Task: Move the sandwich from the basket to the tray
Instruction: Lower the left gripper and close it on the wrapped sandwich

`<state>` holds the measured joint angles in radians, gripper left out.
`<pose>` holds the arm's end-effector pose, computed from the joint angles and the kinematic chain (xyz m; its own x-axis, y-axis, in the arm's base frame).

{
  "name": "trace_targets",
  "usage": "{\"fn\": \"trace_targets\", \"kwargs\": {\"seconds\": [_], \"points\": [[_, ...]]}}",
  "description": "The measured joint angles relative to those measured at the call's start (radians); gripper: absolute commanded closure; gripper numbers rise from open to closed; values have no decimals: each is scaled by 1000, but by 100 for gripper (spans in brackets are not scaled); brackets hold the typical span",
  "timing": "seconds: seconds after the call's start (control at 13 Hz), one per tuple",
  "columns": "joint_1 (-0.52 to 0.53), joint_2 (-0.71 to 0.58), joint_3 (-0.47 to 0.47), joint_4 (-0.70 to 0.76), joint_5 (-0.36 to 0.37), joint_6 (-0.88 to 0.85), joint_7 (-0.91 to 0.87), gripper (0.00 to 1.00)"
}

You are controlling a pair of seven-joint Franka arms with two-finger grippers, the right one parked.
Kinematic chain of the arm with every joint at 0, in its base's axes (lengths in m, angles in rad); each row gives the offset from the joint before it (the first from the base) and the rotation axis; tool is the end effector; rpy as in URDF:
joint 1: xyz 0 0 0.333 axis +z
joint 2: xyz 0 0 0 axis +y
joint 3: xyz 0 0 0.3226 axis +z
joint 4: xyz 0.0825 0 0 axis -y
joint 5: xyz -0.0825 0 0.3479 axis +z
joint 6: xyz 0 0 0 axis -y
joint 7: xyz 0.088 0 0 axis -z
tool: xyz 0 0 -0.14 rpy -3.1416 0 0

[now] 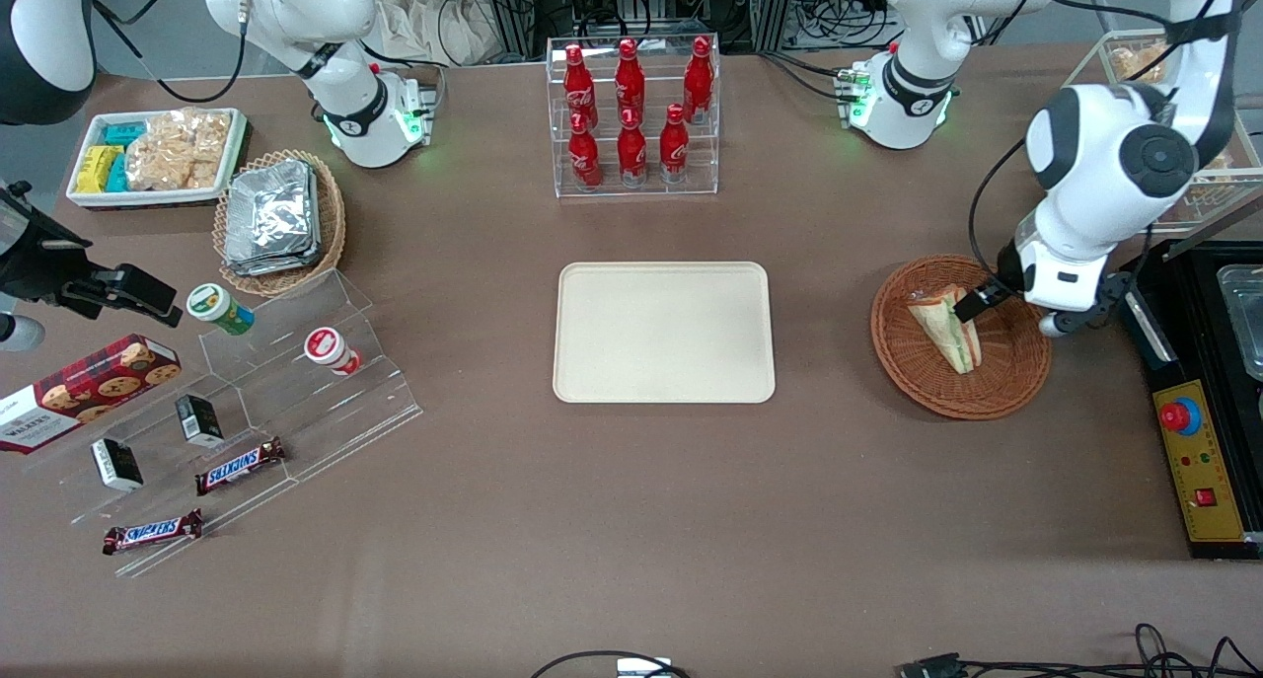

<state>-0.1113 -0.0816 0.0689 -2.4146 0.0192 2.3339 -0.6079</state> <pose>0.4523 -0.0185 0.3407 0.8515 0.5244 0.0053 0.5244 -0.8514 -0.0064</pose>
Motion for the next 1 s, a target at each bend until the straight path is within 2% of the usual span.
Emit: {"fn": "trace_targets", "kwargs": {"seconds": [0.38, 0.62, 0.69, 0.85, 0.92, 1.0], "points": [[0, 99, 0, -139, 0, 267, -13, 0], [0, 151, 3, -164, 0, 318, -13, 3], [0, 155, 3, -164, 0, 320, -13, 16], [0, 155, 3, -164, 0, 321, -13, 81], [0, 155, 3, -164, 0, 321, -13, 95], [0, 155, 3, -164, 0, 321, -13, 96]]}}
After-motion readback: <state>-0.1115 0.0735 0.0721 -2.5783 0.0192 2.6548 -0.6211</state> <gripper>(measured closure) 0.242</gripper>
